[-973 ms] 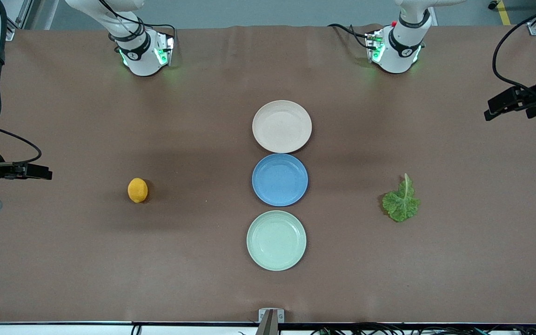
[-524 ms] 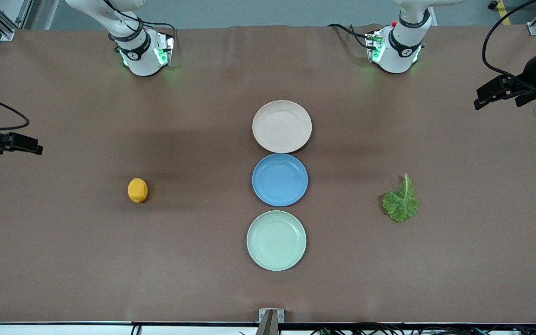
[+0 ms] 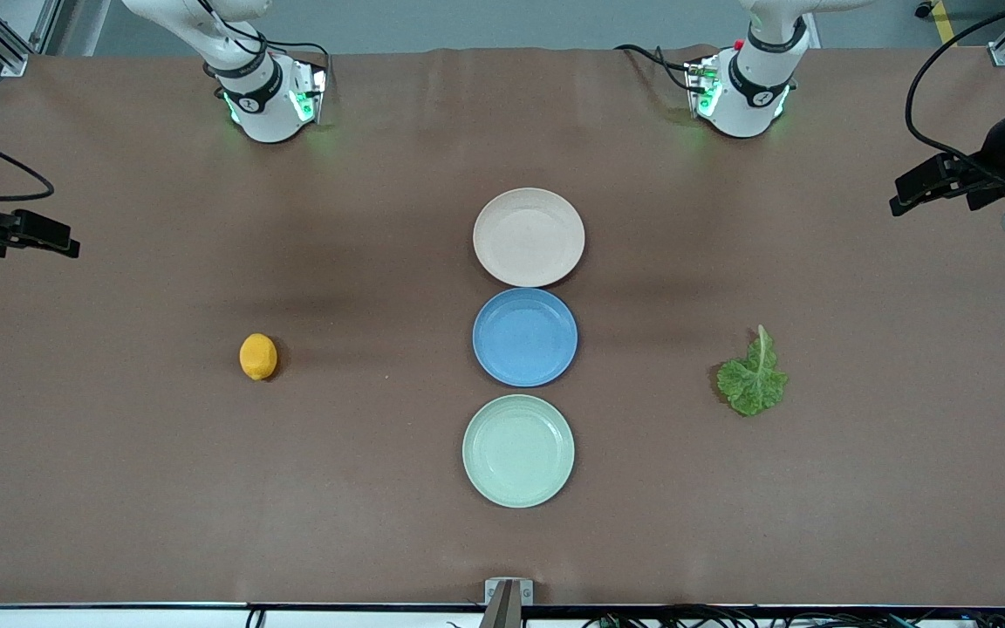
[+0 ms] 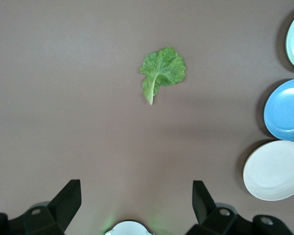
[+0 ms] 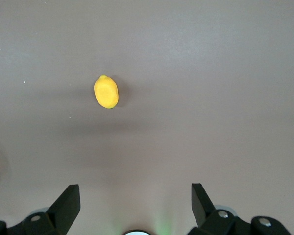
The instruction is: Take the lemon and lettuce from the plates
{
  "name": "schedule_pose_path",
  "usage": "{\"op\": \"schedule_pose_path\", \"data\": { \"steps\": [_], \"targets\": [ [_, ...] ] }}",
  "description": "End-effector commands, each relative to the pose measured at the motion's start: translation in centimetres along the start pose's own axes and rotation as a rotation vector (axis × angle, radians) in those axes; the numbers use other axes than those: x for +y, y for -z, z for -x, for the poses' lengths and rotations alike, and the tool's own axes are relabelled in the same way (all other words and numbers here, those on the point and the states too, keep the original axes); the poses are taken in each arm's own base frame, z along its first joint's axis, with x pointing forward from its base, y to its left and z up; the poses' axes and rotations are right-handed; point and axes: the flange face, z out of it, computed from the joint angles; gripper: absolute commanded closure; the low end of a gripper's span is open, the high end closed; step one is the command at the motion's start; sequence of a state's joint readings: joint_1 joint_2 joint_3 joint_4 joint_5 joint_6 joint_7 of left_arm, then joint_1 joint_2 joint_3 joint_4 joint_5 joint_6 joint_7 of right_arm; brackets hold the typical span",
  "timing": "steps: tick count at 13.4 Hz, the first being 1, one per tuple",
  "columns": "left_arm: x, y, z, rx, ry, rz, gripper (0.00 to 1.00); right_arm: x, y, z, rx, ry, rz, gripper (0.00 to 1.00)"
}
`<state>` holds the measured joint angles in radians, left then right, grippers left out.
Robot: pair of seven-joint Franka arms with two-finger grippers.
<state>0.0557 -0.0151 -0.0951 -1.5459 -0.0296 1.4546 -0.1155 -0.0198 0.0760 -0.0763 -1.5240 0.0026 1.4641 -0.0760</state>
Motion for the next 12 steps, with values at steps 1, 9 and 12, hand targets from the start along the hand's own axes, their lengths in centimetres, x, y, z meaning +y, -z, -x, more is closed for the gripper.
{"op": "schedule_pose_path", "data": {
  "steps": [1, 9, 12],
  "targets": [
    [0.7, 1.0, 0.0, 0.024, -0.017, -0.054, 0.0, -0.5, 0.8, 2.3, 0.014, 0.021, 0.004, 0.0],
    [2.5, 2.0, -0.1, 0.104, -0.033, -0.064, 0.0, -1.5, 3.6, 4.9, 0.057, 0.039, 0.004, 0.0],
    [2.8, 2.4, -0.1, 0.126, -0.031, -0.019, 0.0, -0.7, 3.4, 4.8, 0.059, 0.025, 0.002, 0.0]
  ]
}}
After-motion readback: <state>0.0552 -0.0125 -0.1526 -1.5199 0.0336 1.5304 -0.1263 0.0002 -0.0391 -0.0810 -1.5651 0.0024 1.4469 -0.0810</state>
